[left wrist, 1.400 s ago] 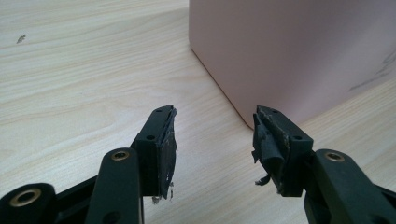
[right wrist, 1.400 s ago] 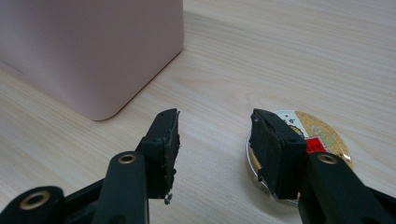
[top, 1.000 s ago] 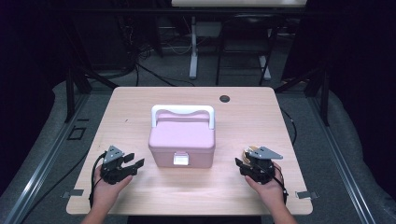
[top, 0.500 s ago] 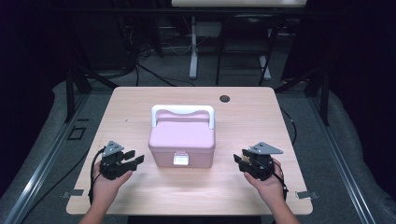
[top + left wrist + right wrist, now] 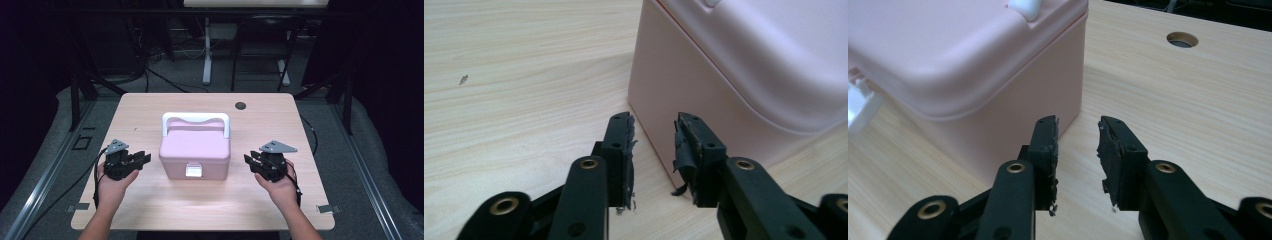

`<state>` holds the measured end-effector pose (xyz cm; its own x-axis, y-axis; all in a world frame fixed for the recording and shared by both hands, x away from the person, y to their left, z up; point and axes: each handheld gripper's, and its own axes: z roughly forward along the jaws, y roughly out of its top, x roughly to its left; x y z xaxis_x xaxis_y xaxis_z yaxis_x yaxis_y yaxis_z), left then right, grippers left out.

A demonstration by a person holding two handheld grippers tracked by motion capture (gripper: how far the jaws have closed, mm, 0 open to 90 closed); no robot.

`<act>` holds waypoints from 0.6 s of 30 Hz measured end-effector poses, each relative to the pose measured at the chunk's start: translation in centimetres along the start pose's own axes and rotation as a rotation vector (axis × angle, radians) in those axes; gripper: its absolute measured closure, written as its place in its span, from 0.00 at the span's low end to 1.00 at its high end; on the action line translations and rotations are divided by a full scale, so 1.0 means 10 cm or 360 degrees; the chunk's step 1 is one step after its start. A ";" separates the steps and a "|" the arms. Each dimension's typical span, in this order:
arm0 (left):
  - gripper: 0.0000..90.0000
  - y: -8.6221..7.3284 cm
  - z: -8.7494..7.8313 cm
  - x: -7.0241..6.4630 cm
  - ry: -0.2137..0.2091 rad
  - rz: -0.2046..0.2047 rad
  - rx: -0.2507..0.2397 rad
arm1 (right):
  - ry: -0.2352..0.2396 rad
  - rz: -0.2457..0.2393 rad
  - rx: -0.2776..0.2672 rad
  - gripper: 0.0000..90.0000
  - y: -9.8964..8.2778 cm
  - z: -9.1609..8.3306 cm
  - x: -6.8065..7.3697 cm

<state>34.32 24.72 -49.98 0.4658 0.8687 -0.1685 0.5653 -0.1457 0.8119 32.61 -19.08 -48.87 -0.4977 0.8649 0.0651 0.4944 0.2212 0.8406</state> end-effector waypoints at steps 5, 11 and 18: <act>0.87 0.02 0.12 0.01 -0.0002 -0.0011 0.0031 | 0.0000 0.0022 0.0022 0.82 0.05 0.16 0.01; 0.97 0.03 0.26 0.00 -0.0028 0.0015 0.0044 | 0.0003 0.0072 0.0036 0.88 0.06 0.33 -0.02; 1.00 -0.04 0.28 -0.04 -0.0072 0.0015 0.0025 | 0.0040 0.0092 0.0017 0.96 -0.03 0.41 0.03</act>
<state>35.80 23.11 -51.84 0.5011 0.8451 -0.1863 0.5715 -0.1615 0.8046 35.23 -16.99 -51.35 -0.4858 0.8648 0.1270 0.5305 0.1763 0.8292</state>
